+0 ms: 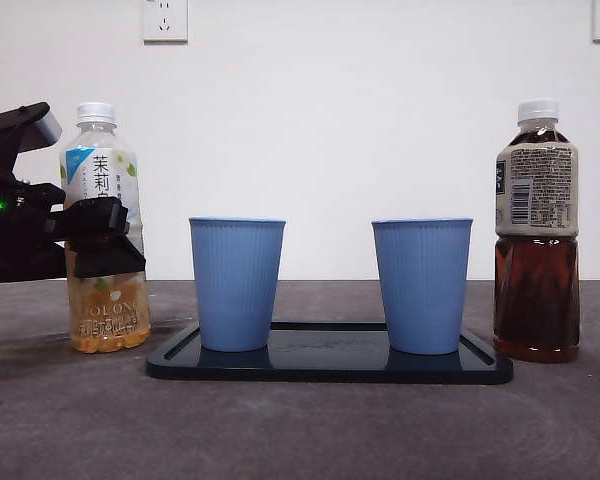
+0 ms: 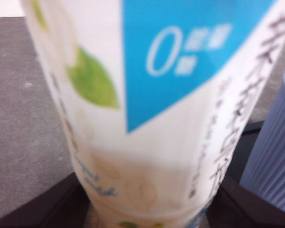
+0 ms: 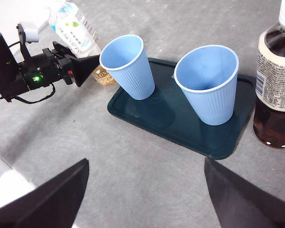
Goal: Pour the drink into the cup
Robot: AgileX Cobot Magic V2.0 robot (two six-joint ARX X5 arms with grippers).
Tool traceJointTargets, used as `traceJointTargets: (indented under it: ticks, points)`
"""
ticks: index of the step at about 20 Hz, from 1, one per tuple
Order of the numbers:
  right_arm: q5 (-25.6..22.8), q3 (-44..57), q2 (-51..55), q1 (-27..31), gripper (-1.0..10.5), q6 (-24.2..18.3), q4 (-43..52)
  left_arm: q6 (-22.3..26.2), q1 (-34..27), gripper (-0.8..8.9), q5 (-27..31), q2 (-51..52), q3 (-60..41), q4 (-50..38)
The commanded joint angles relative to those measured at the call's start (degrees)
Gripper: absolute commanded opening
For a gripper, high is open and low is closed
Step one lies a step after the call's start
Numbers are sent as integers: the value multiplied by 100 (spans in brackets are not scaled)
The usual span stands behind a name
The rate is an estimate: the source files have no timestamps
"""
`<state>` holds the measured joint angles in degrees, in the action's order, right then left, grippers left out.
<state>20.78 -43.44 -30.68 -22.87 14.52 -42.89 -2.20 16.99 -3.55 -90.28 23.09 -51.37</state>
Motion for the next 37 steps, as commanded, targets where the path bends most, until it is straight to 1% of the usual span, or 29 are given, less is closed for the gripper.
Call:
traceJointTargets:
  ticks: [1, 3, 5, 7, 9, 11, 13, 17, 18, 19, 21, 23, 25, 26, 28, 30, 33, 37]
  points:
    - [-22, -61, -22, -31, 377, -149, 37, 249, -4, 271, 24, -81, 77, -42]
    - [-20, -61, -22, -31, 377, -149, 37, 420, -4, 270, 24, -44, 77, -39]
    - [-13, -61, -22, -31, 377, -149, 33, 590, -4, 269, 24, 103, 77, 146]
    - [22, -61, -22, -31, 377, -192, -7, 881, -2, 269, 98, 365, 85, 566]
    - [44, -61, -24, -31, 377, -291, -96, 1224, -2, 270, 289, 730, 111, 1167]
    - [59, -61, -28, -31, 377, -413, -225, 1698, 9, 270, 529, 1193, 275, 2048]
    - [256, -61, -28, -31, 377, -507, -337, 2164, 26, 269, 684, 1628, 645, 3080]
    - [1023, -61, -33, -31, 377, -625, -476, 2916, 74, 270, 713, 2107, 1663, 5034]
    - [1147, -61, -33, -31, 377, -640, -509, 3195, 118, 269, 761, 2140, 1910, 5488]
    - [1241, -61, -33, -31, 377, -675, -538, 3517, 203, 270, 929, 2142, 2138, 5904]
    - [1252, -61, -31, -31, 377, -791, -562, 4076, 433, 270, 1384, 2138, 2468, 6522]
    - [1290, -61, -31, -31, 377, -817, -560, 4448, 638, 269, 1952, 2138, 2664, 6848]
    - [1296, -61, -31, -31, 377, -841, -562, 4784, 811, 265, 2544, 2135, 2771, 6994]
    - [1368, -61, -31, -31, 377, -870, -562, 4924, 879, 265, 2761, 2135, 2798, 7034]
    - [1569, -61, -31, -39, 377, -876, -568, 5353, 1034, 264, 3259, 2135, 2800, 7027]
    - [1639, -61, -31, -70, 377, -892, -584, 5641, 1145, 239, 3539, 2135, 2800, 7023]
    - [1707, -61, -31, -142, 377, -903, -654, 5993, 1276, 239, 3783, 2135, 2800, 6968]
    - [1753, -61, -31, -232, 377, -901, -713, 6306, 1388, 239, 3880, 2129, 2800, 6940]
